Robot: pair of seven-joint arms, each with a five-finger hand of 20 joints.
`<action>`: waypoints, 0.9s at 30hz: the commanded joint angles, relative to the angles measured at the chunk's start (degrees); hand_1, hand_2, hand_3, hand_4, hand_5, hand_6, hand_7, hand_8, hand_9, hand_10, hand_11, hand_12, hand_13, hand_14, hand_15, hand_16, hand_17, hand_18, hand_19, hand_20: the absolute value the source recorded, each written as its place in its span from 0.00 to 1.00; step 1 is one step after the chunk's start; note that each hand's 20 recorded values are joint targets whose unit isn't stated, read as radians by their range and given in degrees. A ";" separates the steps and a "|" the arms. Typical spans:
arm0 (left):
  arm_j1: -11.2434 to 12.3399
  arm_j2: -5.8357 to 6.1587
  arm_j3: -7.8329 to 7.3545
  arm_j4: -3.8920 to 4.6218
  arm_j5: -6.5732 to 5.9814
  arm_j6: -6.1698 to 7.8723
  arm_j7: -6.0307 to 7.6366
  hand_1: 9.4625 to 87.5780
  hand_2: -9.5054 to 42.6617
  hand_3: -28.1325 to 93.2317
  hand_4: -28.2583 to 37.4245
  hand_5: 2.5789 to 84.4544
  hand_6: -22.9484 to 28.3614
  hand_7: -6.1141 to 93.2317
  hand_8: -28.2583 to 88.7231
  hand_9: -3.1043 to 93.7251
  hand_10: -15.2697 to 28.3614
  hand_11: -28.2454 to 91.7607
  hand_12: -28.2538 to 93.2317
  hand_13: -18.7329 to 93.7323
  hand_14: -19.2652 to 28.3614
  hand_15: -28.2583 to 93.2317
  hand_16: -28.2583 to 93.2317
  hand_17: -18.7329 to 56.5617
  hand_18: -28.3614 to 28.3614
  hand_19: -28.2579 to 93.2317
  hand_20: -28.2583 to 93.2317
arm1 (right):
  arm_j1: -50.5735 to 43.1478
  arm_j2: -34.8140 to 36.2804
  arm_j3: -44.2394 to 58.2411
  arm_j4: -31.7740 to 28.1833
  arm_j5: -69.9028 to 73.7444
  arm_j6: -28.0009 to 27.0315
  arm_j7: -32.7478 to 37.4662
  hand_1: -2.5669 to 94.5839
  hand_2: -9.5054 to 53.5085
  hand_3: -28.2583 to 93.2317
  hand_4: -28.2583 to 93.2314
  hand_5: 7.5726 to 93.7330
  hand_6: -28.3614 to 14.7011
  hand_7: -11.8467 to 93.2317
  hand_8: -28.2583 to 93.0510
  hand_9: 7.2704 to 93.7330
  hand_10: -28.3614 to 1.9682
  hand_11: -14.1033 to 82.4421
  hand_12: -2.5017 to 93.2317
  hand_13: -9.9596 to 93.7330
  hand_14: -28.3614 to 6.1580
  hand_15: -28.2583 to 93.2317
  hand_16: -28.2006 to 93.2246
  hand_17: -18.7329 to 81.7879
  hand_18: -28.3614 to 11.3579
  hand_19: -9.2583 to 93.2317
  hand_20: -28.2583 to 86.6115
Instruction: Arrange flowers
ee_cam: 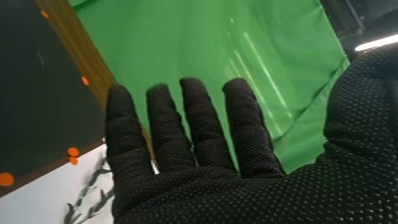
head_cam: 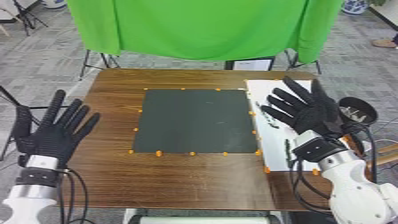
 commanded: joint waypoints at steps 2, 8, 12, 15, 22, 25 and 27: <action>1.44 -0.52 -1.40 -1.87 5.06 8.86 -1.88 0.16 0.36 0.76 0.00 0.31 0.58 0.08 0.18 0.22 0.72 0.26 0.28 0.23 0.63 0.29 0.18 0.14 0.69 0.42 0.27 | -0.70 0.12 -0.41 -0.42 -8.48 0.16 0.60 0.09 0.18 0.89 0.02 0.33 0.61 0.22 0.14 0.37 0.52 0.20 0.13 0.36 0.54 0.28 0.32 0.35 0.39 0.27 0.40; 1.42 -0.82 -1.71 -1.91 6.39 8.65 -2.49 0.16 0.38 0.76 0.00 0.31 0.59 0.08 0.18 0.21 0.72 0.27 0.27 0.22 0.63 0.31 0.17 0.16 0.66 0.42 0.25 | -0.40 -0.22 -0.83 -0.42 -9.44 1.17 0.35 0.09 0.20 0.89 0.02 0.35 0.60 0.23 0.14 0.38 0.51 0.21 0.11 0.36 0.57 0.29 0.27 0.35 0.49 0.23 0.37; 1.29 -0.84 -1.89 -1.72 7.15 8.12 -3.05 0.17 0.39 0.76 0.00 0.32 0.69 0.06 0.18 0.21 0.74 0.27 0.26 0.21 0.63 0.31 0.15 0.18 0.63 0.40 0.23 | -0.40 -0.32 -0.85 -0.52 -9.84 1.38 0.31 0.09 0.20 0.90 0.02 0.35 0.59 0.23 0.14 0.37 0.51 0.21 0.11 0.35 0.58 0.29 0.25 0.36 0.54 0.19 0.35; 1.31 -0.95 -2.08 -1.77 9.94 8.91 -3.50 0.17 0.40 0.76 0.00 0.33 0.73 0.04 0.18 0.21 0.74 0.28 0.26 0.21 0.63 0.32 0.14 0.19 0.61 0.41 0.21 | -0.54 -0.43 -0.90 -0.61 -10.07 1.84 0.20 0.09 0.20 0.90 0.02 0.36 0.56 0.23 0.13 0.37 0.51 0.21 0.10 0.35 0.58 0.29 0.24 0.35 0.56 0.17 0.34; 1.61 -0.72 -2.22 -2.36 9.51 10.56 -2.36 0.16 0.39 0.77 0.00 0.36 0.67 0.09 0.19 0.26 0.77 0.32 0.27 0.28 0.74 0.39 0.16 0.18 0.68 0.47 0.23 | -0.46 -0.33 -0.42 -0.58 -10.12 0.68 1.21 0.09 0.21 0.90 0.02 0.36 0.58 0.23 0.14 0.36 0.52 0.22 0.11 0.36 0.45 0.31 0.25 0.34 0.38 0.23 0.36; 1.81 -0.89 -2.43 -2.44 8.67 10.59 -2.15 0.17 0.39 0.78 0.00 0.38 0.66 0.11 0.19 0.30 0.78 0.34 0.29 0.32 0.77 0.42 0.18 0.19 0.70 0.48 0.24 | -0.31 -0.35 -0.39 -0.48 -10.21 0.38 1.98 0.09 0.22 0.90 0.02 0.37 0.58 0.24 0.14 0.36 0.51 0.22 0.11 0.37 0.43 0.31 0.26 0.34 0.35 0.25 0.37; 1.61 -0.81 -2.30 -2.38 9.15 10.66 -2.08 0.17 0.40 0.78 0.00 0.39 0.65 0.12 0.19 0.31 0.79 0.35 0.30 0.33 0.78 0.44 0.19 0.19 0.70 0.48 0.24 | -0.38 -0.38 -0.26 -0.56 -10.49 0.50 2.12 0.10 0.22 0.90 0.02 0.37 0.57 0.24 0.14 0.37 0.52 0.22 0.11 0.37 0.43 0.32 0.26 0.34 0.34 0.25 0.37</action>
